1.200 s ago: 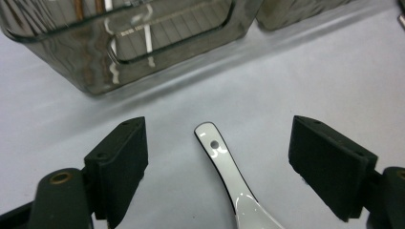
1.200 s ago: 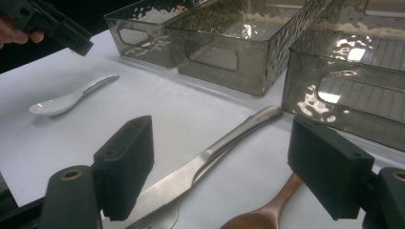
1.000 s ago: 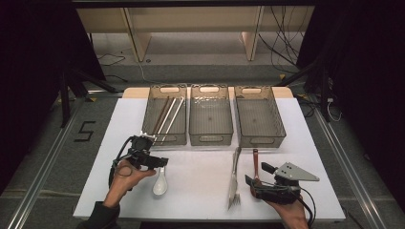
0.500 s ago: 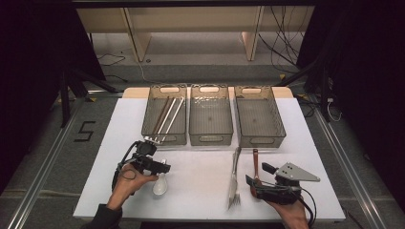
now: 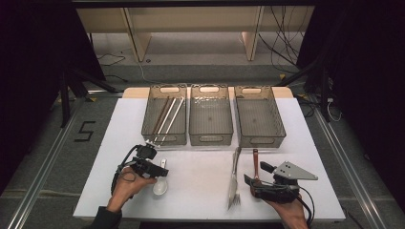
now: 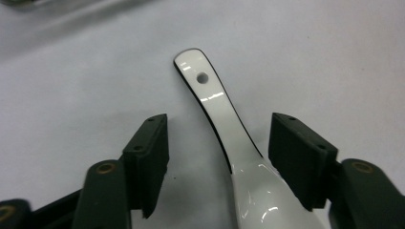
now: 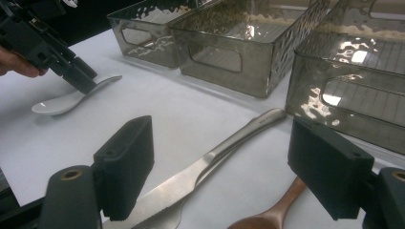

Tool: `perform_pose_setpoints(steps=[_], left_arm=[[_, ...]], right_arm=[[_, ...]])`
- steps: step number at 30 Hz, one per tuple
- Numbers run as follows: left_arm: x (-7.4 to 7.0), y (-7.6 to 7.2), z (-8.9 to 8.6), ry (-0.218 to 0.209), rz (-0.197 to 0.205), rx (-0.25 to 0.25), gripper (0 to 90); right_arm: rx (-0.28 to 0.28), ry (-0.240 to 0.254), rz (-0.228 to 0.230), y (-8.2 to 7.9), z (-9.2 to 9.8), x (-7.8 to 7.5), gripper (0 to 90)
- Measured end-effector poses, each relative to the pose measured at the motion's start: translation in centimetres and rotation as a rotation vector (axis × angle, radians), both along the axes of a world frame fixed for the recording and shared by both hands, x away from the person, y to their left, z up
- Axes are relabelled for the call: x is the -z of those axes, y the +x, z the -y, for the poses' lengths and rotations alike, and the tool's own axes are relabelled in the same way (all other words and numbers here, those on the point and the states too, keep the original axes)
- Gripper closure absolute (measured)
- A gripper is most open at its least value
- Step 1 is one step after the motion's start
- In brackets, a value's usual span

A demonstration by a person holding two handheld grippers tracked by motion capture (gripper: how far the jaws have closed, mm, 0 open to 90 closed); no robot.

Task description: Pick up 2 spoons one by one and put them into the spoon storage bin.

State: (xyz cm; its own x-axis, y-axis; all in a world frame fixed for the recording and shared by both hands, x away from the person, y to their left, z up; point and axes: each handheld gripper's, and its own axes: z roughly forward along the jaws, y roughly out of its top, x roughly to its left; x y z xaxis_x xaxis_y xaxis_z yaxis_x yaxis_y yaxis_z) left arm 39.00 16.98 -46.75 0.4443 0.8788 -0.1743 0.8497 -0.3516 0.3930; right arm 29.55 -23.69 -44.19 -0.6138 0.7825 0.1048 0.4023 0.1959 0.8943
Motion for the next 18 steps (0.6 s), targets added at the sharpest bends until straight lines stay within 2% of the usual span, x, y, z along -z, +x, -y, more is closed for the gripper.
perform_pose_setpoints(steps=[4,8,12,16,18], left_arm=[[0.0,-0.1,0.4,-0.003,0.002,0.031,47.4],[0.0,-0.3,0.9,0.040,0.029,0.054,53.8],[0.0,-0.4,1.3,0.056,0.042,0.075,57.5],[0.1,-0.5,1.5,0.059,0.059,0.084,61.1],[0.1,-0.5,1.5,0.040,0.063,0.090,64.9]], right_arm=[[-0.003,-0.006,-0.001,0.0,-0.2,0.0,24.5],[-0.002,-0.007,0.000,-0.1,-0.1,0.0,24.6],[-0.001,-0.008,-0.001,-0.1,-0.1,0.0,24.6],[-0.002,-0.009,0.000,-0.1,-0.2,0.0,24.6],[-0.002,-0.009,0.001,-0.1,-0.2,0.0,24.6]])
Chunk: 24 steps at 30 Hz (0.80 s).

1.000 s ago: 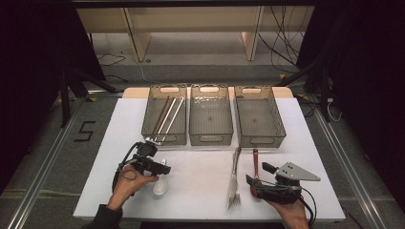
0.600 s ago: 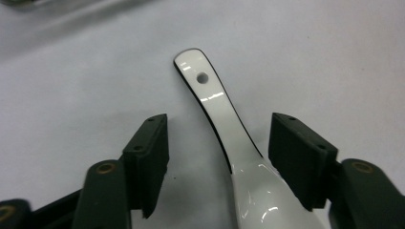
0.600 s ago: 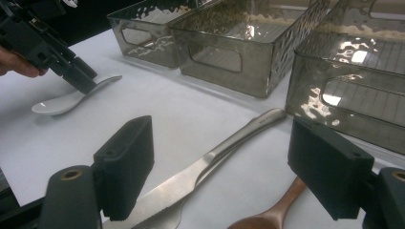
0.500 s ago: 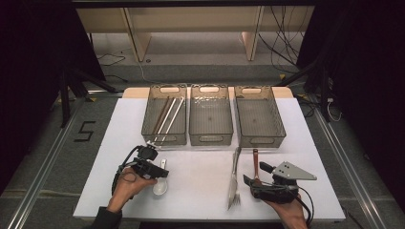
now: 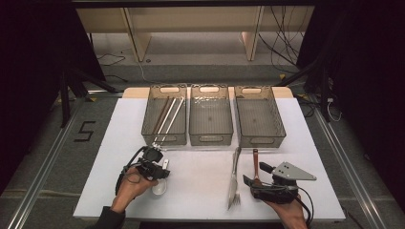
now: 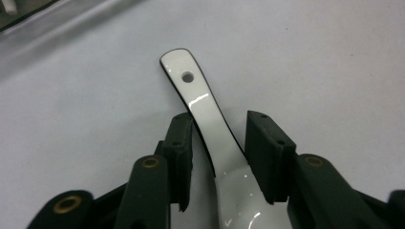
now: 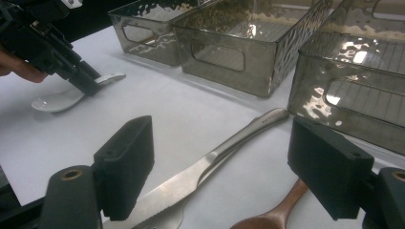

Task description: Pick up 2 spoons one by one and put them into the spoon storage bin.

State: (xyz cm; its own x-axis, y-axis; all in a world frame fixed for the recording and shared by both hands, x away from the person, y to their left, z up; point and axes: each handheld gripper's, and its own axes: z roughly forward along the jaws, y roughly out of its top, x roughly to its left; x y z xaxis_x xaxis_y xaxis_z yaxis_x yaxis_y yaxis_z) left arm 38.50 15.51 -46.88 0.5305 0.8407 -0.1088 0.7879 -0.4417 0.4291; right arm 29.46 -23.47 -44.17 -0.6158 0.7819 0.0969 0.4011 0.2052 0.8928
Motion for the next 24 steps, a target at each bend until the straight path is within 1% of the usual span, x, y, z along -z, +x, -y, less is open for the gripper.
perform_pose_setpoints(steps=[1,2,4,8,12,13,14,15,19,24], left_arm=[[0.04,-0.05,0.07,-0.009,0.002,0.004,68.5],[0.04,-0.10,0.16,-0.005,0.006,0.007,71.0],[0.04,-0.10,0.16,-0.020,0.002,0.016,74.5],[-0.02,-0.02,0.03,-0.043,-0.010,0.031,76.2],[-0.14,0.00,-0.08,-0.081,-0.029,0.041,79.2],[-0.18,0.01,-0.13,-0.085,-0.032,0.049,80.7],[-0.23,-0.03,-0.13,-0.090,-0.029,0.051,85.1],[-0.26,-0.03,-0.12,-0.086,-0.029,0.054,85.1],[-0.29,-0.02,-0.22,-0.092,-0.038,0.059,85.2],[-0.76,-0.01,-0.41,-0.106,-0.029,0.072,85.3]], right_arm=[[-0.001,-0.001,0.002,0.00,-0.01,-0.01,24.6],[0.000,-0.001,-0.001,-0.02,-0.03,-0.03,24.6],[0.001,-0.002,0.000,-0.04,-0.03,-0.05,24.6],[0.003,-0.002,0.000,-0.05,0.05,-0.08,24.8],[0.004,-0.004,0.000,-0.06,0.07,-0.07,24.8],[0.005,-0.003,0.000,-0.05,0.07,-0.07,24.8],[0.005,-0.003,0.000,-0.05,0.07,-0.08,24.8],[0.004,-0.003,0.001,-0.07,0.06,-0.08,24.8],[0.004,-0.005,0.002,-0.08,0.05,-0.09,24.8],[0.005,-0.004,0.004,-0.07,0.07,-0.10,24.8]])
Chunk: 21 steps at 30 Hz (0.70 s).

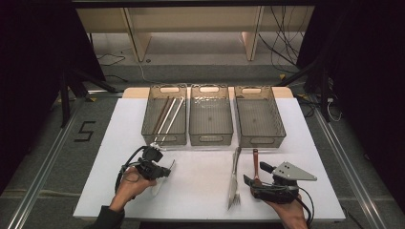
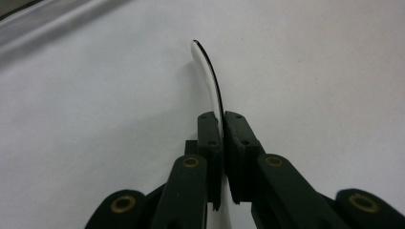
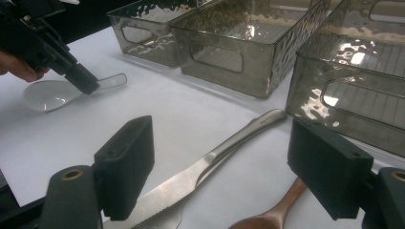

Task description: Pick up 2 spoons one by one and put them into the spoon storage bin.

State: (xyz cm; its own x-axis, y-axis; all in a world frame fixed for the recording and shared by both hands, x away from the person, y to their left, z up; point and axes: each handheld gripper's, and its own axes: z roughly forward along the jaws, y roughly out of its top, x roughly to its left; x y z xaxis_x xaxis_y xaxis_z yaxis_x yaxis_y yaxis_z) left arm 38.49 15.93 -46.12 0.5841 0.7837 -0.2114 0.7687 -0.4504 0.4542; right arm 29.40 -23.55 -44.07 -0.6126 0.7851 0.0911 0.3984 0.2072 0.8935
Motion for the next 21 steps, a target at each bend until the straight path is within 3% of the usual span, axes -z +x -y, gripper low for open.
perform_pose_setpoints(steps=[8,21], left_arm=[[-1.4,0.1,0.1,-0.043,0.030,0.013,85.3],[-4.3,1.6,1.5,-0.112,0.120,0.035,85.2]], right_arm=[[0.001,0.004,-0.002,0.0,0.0,0.0,24.8],[0.001,0.004,-0.004,0.0,0.0,0.0,24.8]])
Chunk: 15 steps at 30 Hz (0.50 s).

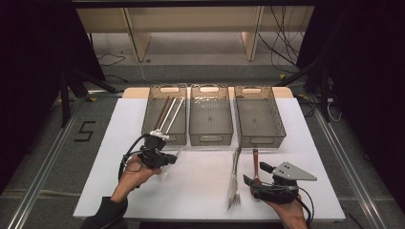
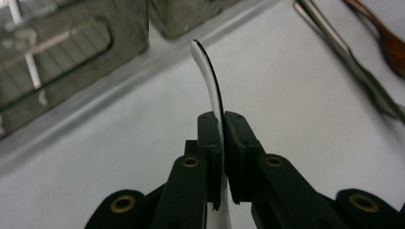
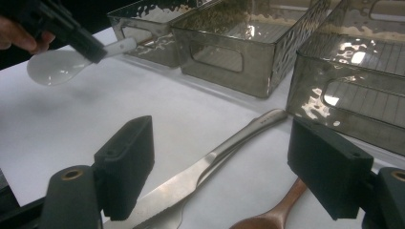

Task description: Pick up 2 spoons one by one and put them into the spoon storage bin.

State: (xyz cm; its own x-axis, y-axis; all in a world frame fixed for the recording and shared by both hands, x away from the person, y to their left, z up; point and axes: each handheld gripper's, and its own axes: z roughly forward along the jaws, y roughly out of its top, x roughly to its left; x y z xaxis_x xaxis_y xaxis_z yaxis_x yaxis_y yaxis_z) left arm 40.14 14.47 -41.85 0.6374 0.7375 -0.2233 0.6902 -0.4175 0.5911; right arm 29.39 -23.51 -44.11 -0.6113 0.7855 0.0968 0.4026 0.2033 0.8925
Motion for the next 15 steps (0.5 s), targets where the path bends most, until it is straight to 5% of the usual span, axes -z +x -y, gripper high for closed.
perform_pose_setpoints(steps=[15], left_arm=[[-3.5,4.6,2.1,-0.076,0.088,-0.018,85.2]], right_arm=[[0.001,0.009,-0.004,0.1,0.1,0.0,24.8]])
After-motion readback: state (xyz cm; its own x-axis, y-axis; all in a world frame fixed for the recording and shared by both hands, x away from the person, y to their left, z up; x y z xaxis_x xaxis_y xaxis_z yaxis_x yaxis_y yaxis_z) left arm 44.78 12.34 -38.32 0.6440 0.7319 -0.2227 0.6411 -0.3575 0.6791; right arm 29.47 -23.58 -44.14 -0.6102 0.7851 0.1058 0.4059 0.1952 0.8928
